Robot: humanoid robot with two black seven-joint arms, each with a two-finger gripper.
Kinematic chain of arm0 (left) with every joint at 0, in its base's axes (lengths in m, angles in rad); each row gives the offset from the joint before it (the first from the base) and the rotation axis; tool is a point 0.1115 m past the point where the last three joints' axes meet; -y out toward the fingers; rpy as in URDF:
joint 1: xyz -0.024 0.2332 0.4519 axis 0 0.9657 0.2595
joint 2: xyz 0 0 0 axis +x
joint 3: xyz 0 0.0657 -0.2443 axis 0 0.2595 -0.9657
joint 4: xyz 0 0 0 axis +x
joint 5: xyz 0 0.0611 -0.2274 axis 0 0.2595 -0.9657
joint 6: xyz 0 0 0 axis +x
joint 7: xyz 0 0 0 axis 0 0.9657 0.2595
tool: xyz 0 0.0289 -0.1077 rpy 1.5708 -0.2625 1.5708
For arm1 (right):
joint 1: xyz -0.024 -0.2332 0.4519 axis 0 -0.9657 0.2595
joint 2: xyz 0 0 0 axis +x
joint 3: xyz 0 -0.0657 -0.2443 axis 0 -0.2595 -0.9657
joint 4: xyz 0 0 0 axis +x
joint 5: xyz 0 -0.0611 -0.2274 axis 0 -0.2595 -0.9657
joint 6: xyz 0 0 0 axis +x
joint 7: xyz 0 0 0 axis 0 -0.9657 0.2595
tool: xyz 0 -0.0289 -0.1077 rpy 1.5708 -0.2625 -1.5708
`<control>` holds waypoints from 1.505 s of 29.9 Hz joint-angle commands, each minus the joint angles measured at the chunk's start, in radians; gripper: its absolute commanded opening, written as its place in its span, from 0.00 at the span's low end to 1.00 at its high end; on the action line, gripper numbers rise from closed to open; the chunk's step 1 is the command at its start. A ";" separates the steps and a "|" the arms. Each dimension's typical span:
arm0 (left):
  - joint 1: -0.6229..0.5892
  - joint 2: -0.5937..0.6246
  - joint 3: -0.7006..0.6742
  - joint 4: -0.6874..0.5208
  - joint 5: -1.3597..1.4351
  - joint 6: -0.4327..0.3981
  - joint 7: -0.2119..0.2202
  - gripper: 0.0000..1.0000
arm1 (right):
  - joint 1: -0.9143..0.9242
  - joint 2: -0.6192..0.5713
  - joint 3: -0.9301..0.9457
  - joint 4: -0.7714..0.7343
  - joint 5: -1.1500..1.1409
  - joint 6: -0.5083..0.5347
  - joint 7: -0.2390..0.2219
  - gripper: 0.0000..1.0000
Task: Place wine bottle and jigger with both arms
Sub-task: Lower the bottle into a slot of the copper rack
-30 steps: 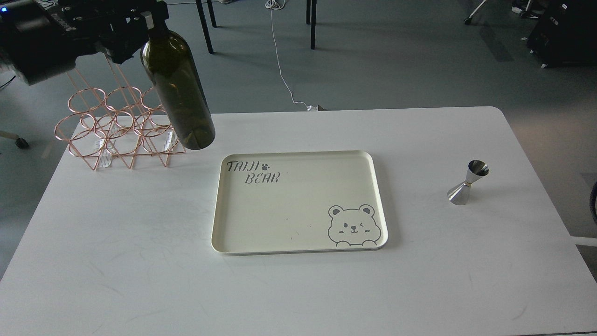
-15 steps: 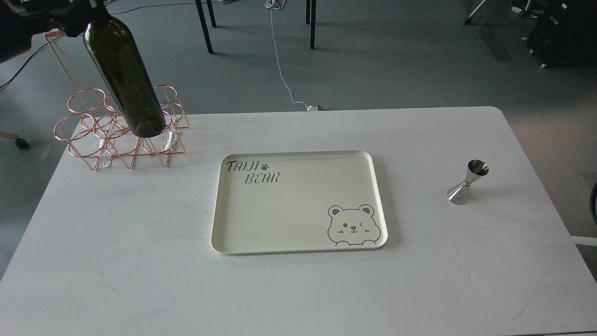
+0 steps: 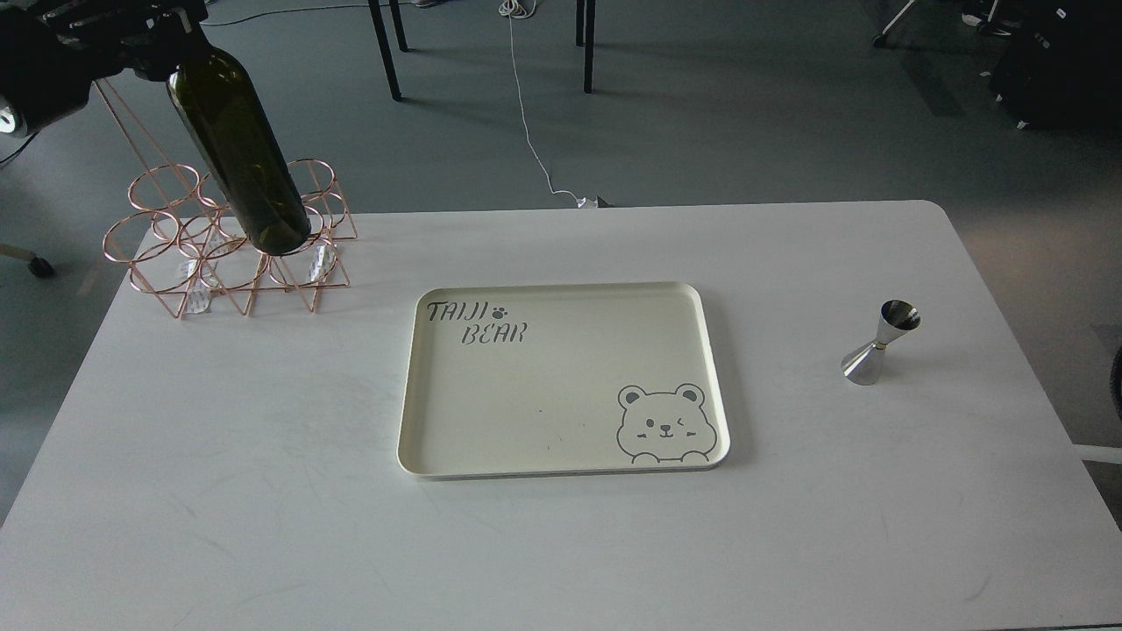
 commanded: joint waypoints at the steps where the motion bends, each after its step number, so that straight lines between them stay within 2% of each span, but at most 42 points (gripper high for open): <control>1: -0.017 -0.012 0.000 0.028 0.000 0.000 -0.012 0.11 | 0.000 0.002 0.000 0.001 0.000 0.000 0.000 0.99; 12: -0.012 -0.029 0.022 0.028 -0.006 0.004 -0.016 0.11 | 0.000 0.000 0.000 0.001 0.000 0.000 0.000 0.99; 21: -0.014 -0.034 0.103 0.030 -0.007 0.079 -0.024 0.11 | -0.002 0.000 0.000 0.001 0.000 0.000 0.000 0.99; 29: -0.033 -0.032 0.106 0.077 -0.010 0.085 -0.034 0.12 | -0.002 0.000 0.000 0.001 0.000 0.000 0.000 0.99; 45: -0.047 -0.031 0.109 0.078 -0.007 0.083 -0.054 0.13 | -0.002 -0.001 0.001 0.001 0.000 0.000 0.000 0.99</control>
